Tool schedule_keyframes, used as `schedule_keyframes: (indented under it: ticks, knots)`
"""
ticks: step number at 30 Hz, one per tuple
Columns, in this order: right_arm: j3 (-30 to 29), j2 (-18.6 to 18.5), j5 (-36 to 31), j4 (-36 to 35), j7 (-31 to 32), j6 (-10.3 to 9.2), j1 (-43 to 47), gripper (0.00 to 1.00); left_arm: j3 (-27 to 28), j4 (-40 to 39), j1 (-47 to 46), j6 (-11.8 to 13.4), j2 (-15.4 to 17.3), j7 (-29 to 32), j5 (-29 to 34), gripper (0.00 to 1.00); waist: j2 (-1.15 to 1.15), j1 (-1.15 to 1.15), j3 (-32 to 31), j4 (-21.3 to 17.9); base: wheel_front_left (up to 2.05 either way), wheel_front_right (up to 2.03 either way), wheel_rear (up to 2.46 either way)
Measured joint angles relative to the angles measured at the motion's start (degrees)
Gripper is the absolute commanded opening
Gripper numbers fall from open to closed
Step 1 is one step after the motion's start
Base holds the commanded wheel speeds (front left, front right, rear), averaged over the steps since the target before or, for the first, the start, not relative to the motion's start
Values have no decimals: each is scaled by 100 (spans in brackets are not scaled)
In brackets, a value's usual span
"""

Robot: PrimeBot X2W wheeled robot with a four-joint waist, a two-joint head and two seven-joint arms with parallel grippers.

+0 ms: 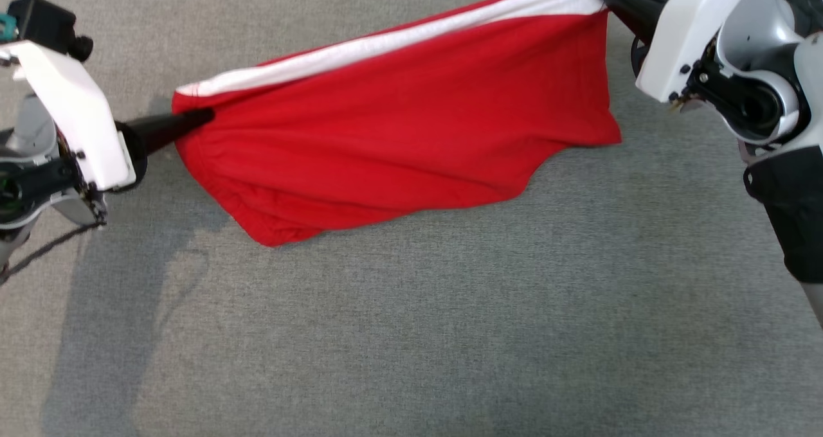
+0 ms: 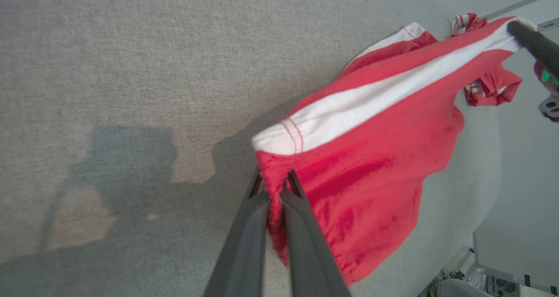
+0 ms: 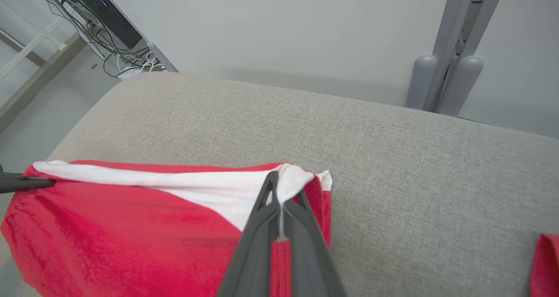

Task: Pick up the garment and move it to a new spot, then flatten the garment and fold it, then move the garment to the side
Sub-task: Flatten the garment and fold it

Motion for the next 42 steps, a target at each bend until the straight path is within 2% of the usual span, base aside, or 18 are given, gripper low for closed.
schedule_keyframes:
  ticks: [5, 6, 7, 8, 9, 10, 11, 12, 19, 22, 25, 27, 28, 33, 36, 42]
  knots:
    - [265, 57, 5, 720, -243, 1, -438, 0, 20, 323, -192, -25, -250, 100, 48, 0, 0, 0, 185, 105, 0, 0, 0]
    - [327, 76, 8, 838, -303, 0, -517, 8, 3, 377, -210, -29, -299, 123, 60, 0, 0, 0, 211, 120, 0, 0, 0]
    - [376, 103, 32, 957, -357, 1, -597, 22, -13, 424, -232, -43, -339, 151, 82, 0, 0, 0, 236, 133, 0, 0, 0]
    - [436, 132, 53, 1058, -426, 0, -672, 29, -27, 472, -256, -43, -374, 176, 100, 0, 0, 0, 257, 144, 0, 0, 0]
    - [509, 154, 69, 1148, -487, 0, -737, 44, -30, 506, -265, -43, -401, 200, 100, 1, 0, 0, 273, 152, 0, 0, 0]
    - [571, 178, 91, 1234, -539, 0, -787, 48, -27, 547, -268, -44, -431, 209, 100, 20, 0, 0, 285, 158, 0, 0, 0]
    - [633, 203, 134, 1318, -592, 0, -832, 65, -34, 579, -272, -45, -458, 240, 101, 63, 0, 0, 294, 161, 0, 0, 0]
    - [699, 222, 171, 1392, -644, 0, -875, 100, -40, 601, -275, -49, -481, 258, 104, 100, 0, 0, 298, 161, 0, 0, 0]
    - [1048, 258, 472, 1883, -954, 0, -965, 100, 7, 600, -223, -53, -476, 356, 89, 100, 0, 0, 87, 129, 0, 0, 0]
    - [1171, 165, 532, 2011, -1209, 0, -918, 100, 14, 526, -67, -59, -305, 337, 116, 100, 0, 0, -127, 99, 0, 0, 0]
    - [1278, 81, 608, 2053, -1508, 0, -760, 100, 34, 368, 118, -60, -86, 53, 290, 100, 0, 0, -381, 60, 0, 0, 0]
    - [1319, 27, 658, 2012, -1820, 0, -577, 100, 67, 233, 270, -60, 55, -424, 575, 100, 0, 0, -564, 34, 0, 0, 0]
    - [1319, 27, 658, 2012, -1820, 0, -577, 100, 67, 233, 270, -60, 55, -424, 575, 100, 0, 0, -564, 34, 0, 0, 0]
    - [1326, -197, 786, 1976, -2619, 0, -152, 100, 332, 8, 829, -46, 256, -1836, 860, 100, 0, 0, -980, -5, 0, 0, 0]
    - [1365, -186, 921, 2119, -2859, 0, 125, 100, 392, -221, 1171, 155, 305, -2571, 1111, 100, 0, 0, -1124, 37, 0, 0, 0]
    - [1484, -51, 1222, 2692, -2884, 0, 423, 100, 595, -1183, 1907, 691, 288, -4013, 1357, 100, 0, 0, -1145, 320, 0, 0, 0]
